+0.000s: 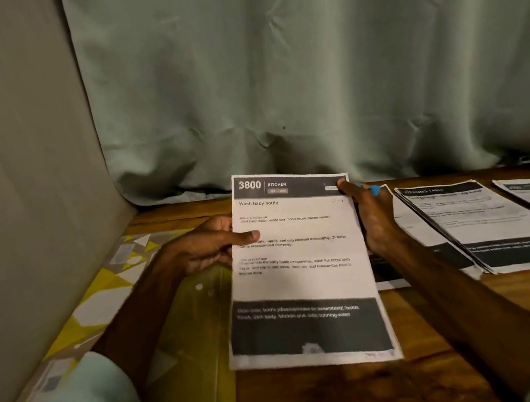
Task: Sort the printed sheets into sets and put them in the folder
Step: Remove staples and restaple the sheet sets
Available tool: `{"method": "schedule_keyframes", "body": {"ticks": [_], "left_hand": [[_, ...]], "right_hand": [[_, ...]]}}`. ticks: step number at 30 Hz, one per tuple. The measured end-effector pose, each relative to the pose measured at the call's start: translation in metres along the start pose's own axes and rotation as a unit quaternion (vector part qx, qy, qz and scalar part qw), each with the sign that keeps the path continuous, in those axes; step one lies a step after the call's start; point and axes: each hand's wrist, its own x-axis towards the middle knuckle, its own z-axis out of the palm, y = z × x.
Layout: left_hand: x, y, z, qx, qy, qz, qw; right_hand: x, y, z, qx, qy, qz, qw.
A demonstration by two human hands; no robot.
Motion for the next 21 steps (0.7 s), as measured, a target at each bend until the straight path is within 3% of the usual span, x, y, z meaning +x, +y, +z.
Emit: {"method": "schedule_keyframes", "body": {"ticks": [4,7,12,21], "left_hand": [[-0.006,0.004,-0.025,-0.067,0.072,-0.010,0.995],[-0.009,-0.003,-0.040,-0.018,0.130,-0.022,0.991],[-0.003,-0.015,-0.036,0.064,0.163,-0.050,0.983],[0.013,-0.018,-0.015,0.171,0.190,-0.003,0.967]], "right_hand": [[-0.006,0.006,-0.002,-0.192,-0.049,0.045,0.979],[-0.012,0.009,-0.003,-0.281,-0.064,0.039,0.957],[-0.013,0.013,-0.009,-0.363,-0.064,-0.015,0.930],[-0.005,0.012,-0.015,-0.416,-0.092,-0.044,0.904]]}}
